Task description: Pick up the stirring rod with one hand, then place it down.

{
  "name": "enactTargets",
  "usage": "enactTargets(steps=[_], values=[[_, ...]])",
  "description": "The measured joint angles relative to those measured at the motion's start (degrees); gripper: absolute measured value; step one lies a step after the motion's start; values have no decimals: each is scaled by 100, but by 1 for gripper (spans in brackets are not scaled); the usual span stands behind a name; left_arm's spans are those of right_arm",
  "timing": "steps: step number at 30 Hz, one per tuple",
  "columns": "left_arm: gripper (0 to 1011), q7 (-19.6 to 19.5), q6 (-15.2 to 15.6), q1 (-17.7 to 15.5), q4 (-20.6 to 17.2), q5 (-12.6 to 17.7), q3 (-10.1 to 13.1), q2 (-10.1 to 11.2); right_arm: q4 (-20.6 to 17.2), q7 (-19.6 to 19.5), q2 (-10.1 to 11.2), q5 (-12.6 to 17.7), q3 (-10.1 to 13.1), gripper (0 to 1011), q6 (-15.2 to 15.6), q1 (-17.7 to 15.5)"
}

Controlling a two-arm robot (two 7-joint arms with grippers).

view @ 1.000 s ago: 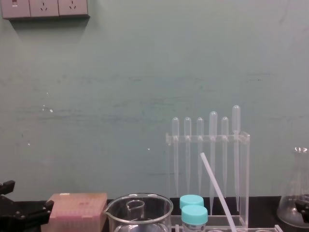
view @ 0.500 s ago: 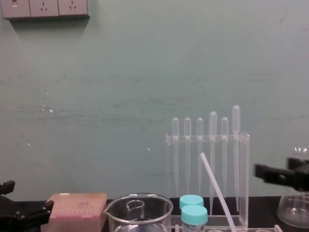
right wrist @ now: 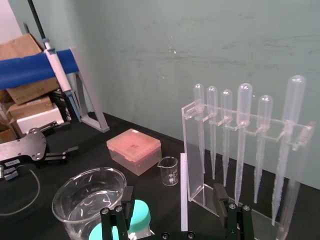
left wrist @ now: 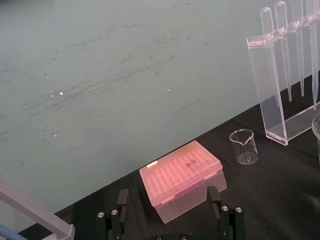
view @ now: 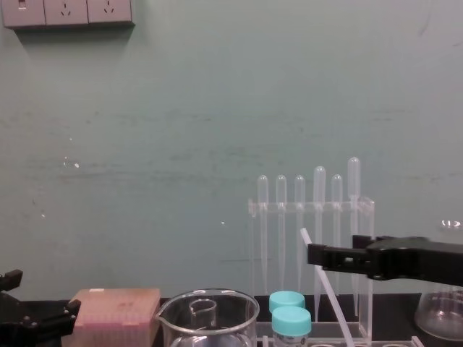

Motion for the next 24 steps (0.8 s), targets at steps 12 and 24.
enactTargets(steps=[12,24], values=[[1000,0,0,0,0,0,0,0,607,-178,-461,-415,-186,1003,153,422],[1000,0,0,0,0,0,0,0,1005,-314,-758,-696,-165,1003,184,597]])
